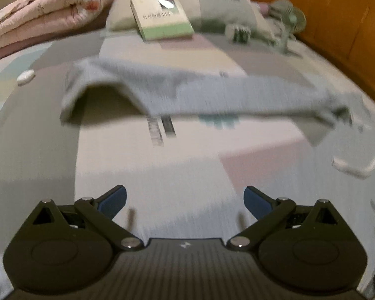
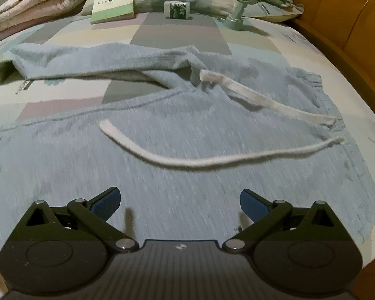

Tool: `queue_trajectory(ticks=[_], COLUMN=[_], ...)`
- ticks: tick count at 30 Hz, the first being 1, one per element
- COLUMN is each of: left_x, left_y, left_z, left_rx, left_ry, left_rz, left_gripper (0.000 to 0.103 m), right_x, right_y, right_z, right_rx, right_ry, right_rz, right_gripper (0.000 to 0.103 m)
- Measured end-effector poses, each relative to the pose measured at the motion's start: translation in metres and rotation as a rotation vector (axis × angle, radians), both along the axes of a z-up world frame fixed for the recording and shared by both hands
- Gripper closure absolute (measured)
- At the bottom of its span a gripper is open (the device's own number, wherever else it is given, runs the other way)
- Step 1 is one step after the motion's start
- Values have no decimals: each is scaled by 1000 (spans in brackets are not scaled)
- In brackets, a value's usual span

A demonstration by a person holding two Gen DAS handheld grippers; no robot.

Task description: Fold clothes

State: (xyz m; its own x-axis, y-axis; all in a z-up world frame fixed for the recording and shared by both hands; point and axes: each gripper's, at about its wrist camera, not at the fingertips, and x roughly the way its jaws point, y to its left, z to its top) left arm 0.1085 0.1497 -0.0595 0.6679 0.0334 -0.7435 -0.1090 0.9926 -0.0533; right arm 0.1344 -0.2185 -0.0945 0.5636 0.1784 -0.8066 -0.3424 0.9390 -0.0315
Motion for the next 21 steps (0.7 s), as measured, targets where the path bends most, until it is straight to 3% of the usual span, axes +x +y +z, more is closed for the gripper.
queue_trajectory(ticks=[4,11,21], left_x=[29,60,65], left_y=[10,1,10], left_z=[7,-10,-19], left_rx=[9,29,-37], left_ry=[-33,-2,9], left_rz=[5,-39,-21], left_gripper=[3,3,3], right_x=[7,19,31], right_y=[7,21,37], right_z=[1,-8,-6], right_rx=[43,35,43], right_ry=[2,37,33], right_rz=[-1,20,71], right_gripper=[0,0,0])
